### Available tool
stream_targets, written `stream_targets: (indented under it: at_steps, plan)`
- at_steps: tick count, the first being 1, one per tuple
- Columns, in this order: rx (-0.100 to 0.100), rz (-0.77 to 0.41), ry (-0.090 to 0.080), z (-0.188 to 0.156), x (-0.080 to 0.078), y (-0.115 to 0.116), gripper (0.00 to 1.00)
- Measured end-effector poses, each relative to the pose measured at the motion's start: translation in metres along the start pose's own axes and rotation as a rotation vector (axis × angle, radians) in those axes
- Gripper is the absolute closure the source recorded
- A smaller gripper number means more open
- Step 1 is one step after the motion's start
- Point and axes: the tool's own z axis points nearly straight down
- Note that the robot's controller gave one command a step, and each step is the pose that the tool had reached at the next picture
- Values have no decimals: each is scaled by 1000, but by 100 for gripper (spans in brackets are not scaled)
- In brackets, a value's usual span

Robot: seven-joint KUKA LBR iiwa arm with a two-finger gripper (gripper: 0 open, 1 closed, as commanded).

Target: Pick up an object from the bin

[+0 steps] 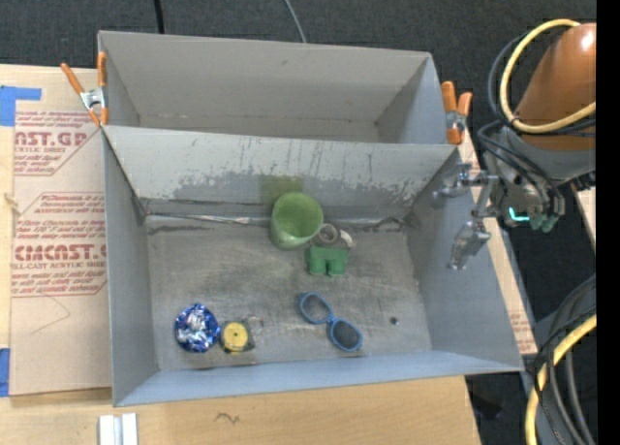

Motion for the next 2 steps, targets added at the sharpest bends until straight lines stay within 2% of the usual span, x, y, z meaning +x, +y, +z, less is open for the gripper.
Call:
stream_targets:
  at_steps: [1, 2]
  plan:
    - [-2, -241, -1, 60, 60, 82, 0]
    - [-4, -204, 2, 147, 52, 141, 0]
